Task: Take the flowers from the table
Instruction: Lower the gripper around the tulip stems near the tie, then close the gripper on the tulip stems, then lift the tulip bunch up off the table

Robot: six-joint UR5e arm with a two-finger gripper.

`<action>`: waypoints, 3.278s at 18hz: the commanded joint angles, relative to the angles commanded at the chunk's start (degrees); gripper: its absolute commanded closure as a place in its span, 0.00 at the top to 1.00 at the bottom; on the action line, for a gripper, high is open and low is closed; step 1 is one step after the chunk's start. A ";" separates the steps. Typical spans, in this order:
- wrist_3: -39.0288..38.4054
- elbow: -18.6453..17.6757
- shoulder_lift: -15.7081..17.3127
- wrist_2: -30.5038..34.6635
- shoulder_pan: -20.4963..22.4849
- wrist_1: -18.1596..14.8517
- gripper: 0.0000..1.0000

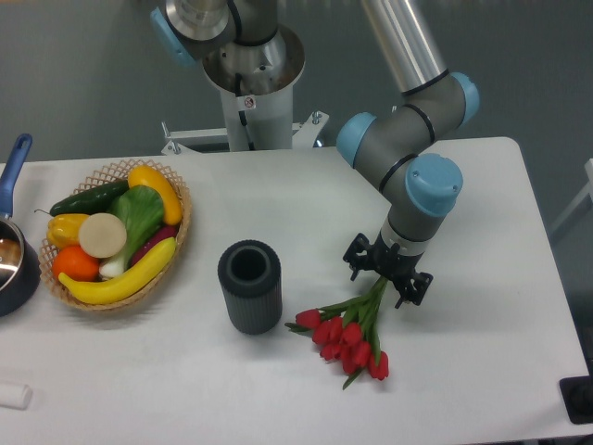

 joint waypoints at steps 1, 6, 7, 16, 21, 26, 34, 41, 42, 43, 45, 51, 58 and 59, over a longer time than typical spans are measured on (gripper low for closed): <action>0.09 0.17 0.09 0.00 0.00 0.00 0.70; 0.09 -0.09 0.17 0.00 0.00 0.53 0.61; 0.00 -0.17 0.26 0.00 0.00 0.53 0.55; -0.26 -0.26 0.44 0.00 0.09 0.61 0.33; -0.26 0.18 0.18 0.00 0.09 1.93 0.32; -0.09 0.62 1.05 -0.09 0.44 2.55 0.28; -1.40 3.78 8.34 -5.08 2.72 2.55 0.30; -7.55 5.45 14.15 -21.77 6.76 2.81 0.30; -7.82 5.45 14.32 -23.62 7.29 2.81 0.30; -7.74 5.45 14.41 -24.95 7.64 2.90 0.30; -7.65 5.36 15.20 -27.67 9.13 2.99 0.30; -7.91 5.80 15.29 -44.63 11.94 4.31 0.30; -7.65 3.96 16.35 -45.26 13.44 4.57 0.30; -7.65 4.04 16.35 -45.26 13.45 4.57 0.30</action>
